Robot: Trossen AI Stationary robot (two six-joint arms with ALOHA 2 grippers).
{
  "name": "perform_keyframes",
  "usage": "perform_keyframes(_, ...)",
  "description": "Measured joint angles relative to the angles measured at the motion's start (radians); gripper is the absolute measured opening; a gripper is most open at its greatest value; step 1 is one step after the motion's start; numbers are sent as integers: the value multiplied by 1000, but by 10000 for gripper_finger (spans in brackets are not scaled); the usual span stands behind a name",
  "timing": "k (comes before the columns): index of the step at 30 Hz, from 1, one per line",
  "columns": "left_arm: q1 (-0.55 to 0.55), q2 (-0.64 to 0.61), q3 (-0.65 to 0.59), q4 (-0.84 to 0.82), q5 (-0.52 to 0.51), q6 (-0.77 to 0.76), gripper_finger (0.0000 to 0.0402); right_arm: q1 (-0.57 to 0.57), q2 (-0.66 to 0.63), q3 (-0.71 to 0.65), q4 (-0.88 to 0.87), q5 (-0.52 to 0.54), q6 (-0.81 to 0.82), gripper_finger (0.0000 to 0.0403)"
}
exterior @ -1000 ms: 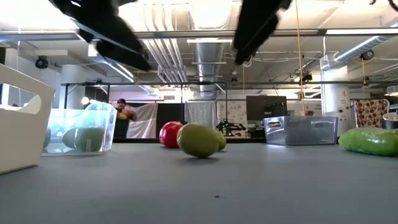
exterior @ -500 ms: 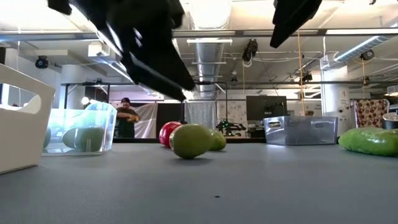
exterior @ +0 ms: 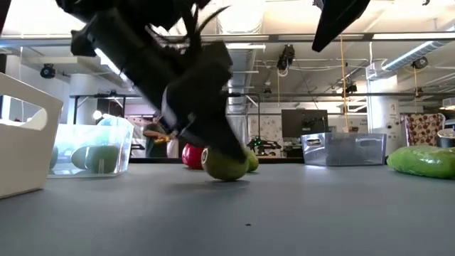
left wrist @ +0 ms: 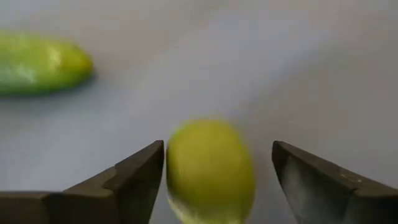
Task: Sort produce into baskets
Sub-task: Put the lime into the transparent bin
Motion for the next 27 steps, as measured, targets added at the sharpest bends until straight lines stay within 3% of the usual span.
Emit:
perform_keyframes(8,-7,14,7,-33,8,-68,189,10,-7,7,1,1,2,331)
perform_keyframes(11,-27,-47,19,-57,-15,-71,153,10,-19,10,0,0,3,324)
perform_keyframes(14,-53,-157,15,-164,-63,-95,150,12,-33,10,1,0,9,319)
perform_keyframes(18,-113,-369,8,-426,-129,-151,150,12,-44,11,3,0,13,311)
perform_keyframes(21,-160,-530,-6,-736,-138,-305,150,12,-43,11,14,0,13,305)
perform_keyframes(24,-182,-660,-50,-1062,-60,-502,150,8,-34,11,37,1,13,302)
perform_keyframes(27,-184,-744,-118,-1181,36,-580,150,-7,-22,11,61,7,33,304)
